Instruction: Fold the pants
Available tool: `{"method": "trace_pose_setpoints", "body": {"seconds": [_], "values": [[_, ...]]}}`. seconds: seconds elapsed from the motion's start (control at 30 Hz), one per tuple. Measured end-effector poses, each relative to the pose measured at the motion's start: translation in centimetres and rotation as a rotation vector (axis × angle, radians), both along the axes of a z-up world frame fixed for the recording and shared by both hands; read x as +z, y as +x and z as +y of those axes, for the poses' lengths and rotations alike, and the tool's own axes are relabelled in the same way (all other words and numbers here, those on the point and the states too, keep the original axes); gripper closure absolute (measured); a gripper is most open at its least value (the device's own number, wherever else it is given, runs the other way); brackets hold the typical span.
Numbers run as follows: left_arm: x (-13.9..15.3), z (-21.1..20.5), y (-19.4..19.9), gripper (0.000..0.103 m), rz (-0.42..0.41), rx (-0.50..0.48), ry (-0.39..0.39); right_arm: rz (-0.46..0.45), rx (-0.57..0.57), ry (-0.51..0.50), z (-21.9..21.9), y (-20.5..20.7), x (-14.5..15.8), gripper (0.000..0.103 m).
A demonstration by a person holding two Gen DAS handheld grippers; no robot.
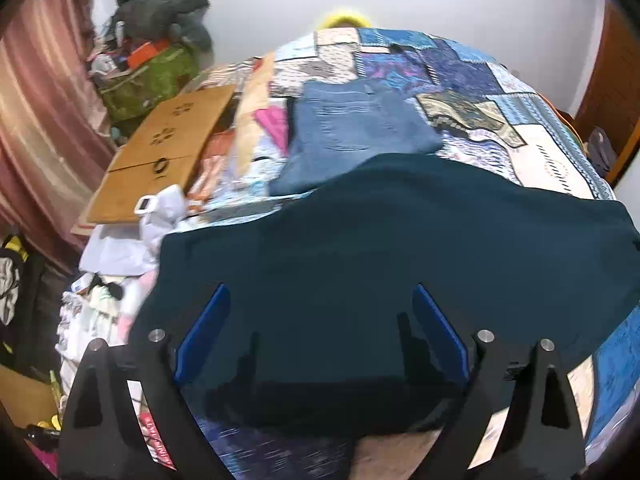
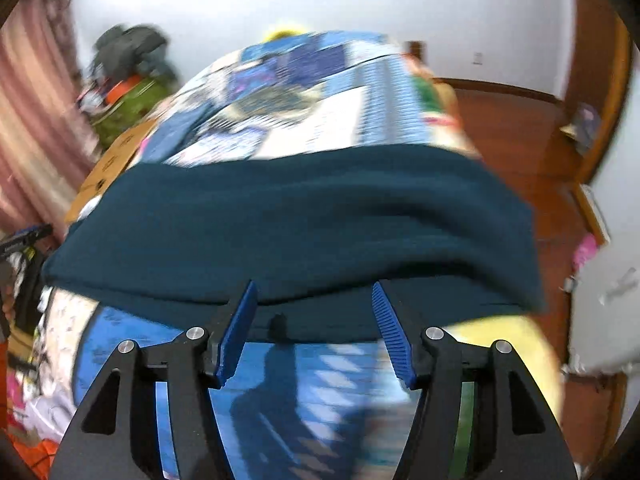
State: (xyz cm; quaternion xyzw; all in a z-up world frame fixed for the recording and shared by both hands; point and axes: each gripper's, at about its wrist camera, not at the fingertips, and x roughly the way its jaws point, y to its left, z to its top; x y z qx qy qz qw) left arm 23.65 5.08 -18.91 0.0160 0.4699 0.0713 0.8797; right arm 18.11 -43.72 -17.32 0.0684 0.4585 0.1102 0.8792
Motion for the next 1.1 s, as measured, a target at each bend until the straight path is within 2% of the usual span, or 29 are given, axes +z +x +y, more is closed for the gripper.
{"method": "trace_pose_setpoints", "body": {"seconds": [0.07, 0.17, 0.23, 0.4, 0.5, 0.63, 0.7, 0.77, 0.83, 0.9, 1.1], "values": [[-0.4, -1.5, 1.3, 0.010, 0.015, -0.016, -0.005, 0.005, -0.079, 0.023, -2.8, 0.2, 0.1, 0.046], [-1.0, -3.3, 2.5, 0.010, 0.026, -0.035, -0.006, 0.040, -0.194, 0.131, -6.5, 0.3, -0.7, 0.046], [-1.6, -4.4, 3.2, 0.010, 0.039, -0.050, -0.008, 0.058, -0.228, 0.189, -7.2, 0.3, -1.3, 0.046], [-3.1, -6.2, 3.9, 0.010, 0.071, -0.084, 0.011, 0.065, -0.197, 0.266, -5.4, 1.0, -2.2, 0.046], [-3.2, -6.5, 3.9, 0.010, 0.062, -0.085, 0.027, 0.069, -0.207, 0.304, -4.9, 1.9, -2.7, 0.043], [-3.3, -6.0, 3.8, 0.009, 0.062, -0.076, -0.005, 0.061, -0.235, 0.337, -4.4, 2.9, -3.3, 0.043], [-3.3, -5.7, 3.7, 0.009, 0.060, -0.070, -0.022, 0.048, -0.245, 0.320, -4.2, 3.2, -3.6, 0.044], [-3.4, -5.6, 3.6, 0.009, 0.059, -0.065, -0.034, 0.038, -0.252, 0.277, -4.2, 3.1, -3.5, 0.055], [-3.3, -5.5, 3.4, 0.009, 0.055, -0.064, -0.038, 0.033, -0.244, 0.226, -4.5, 2.7, -3.3, 0.078], [-3.3, -5.3, 3.3, 0.009, 0.052, -0.066, -0.035, 0.032, -0.234, 0.231, -5.1, 2.1, -2.8, 0.091], [-3.2, -4.9, 3.0, 0.009, 0.046, -0.056, -0.046, -0.011, -0.198, 0.193, -5.4, 0.1, -0.5, 0.094]]}}
